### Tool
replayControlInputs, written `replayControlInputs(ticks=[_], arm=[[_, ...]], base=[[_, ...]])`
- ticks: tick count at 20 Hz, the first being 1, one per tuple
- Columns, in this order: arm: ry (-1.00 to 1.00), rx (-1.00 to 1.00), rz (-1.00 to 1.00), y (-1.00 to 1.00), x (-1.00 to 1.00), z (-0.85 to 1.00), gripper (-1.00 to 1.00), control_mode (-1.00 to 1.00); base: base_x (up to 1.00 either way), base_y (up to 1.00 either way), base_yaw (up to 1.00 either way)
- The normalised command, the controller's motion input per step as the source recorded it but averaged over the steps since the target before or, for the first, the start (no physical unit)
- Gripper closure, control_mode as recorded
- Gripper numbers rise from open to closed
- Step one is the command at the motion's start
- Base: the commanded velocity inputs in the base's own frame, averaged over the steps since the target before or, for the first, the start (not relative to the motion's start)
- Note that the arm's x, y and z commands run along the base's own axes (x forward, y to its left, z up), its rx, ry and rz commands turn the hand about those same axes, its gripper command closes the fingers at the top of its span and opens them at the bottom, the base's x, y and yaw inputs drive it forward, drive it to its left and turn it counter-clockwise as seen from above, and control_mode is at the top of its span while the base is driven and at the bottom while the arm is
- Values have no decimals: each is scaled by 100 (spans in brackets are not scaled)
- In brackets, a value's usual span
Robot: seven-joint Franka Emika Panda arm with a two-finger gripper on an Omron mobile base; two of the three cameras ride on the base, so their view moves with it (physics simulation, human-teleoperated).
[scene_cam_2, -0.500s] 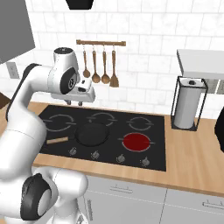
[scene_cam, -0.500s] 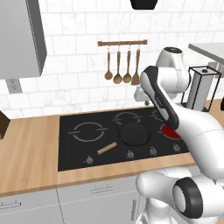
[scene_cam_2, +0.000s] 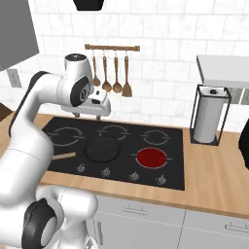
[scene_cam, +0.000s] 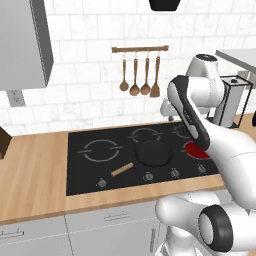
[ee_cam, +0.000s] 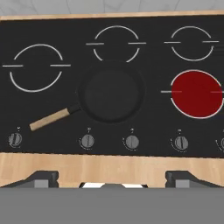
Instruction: Turn off the front right burner of the stove.
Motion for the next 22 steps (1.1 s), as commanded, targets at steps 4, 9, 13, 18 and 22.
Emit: replayControlInputs(ticks=[4,9,13,18,22], arm=[[0,4,-6,-54,-12,0,-100,-100],[0,3,-8,-59,-5,-1,-100,-100],[0,1,-9,-60,-7,-9,-100,-100],[2,0,-17,-87,-4,-25,-100,-100],[5,0,-19,-100,-10,-46,-100,-100]], base=[[0,0,0],[0,0,0],[0,0,0],[0,0,0],[0,0,0]])
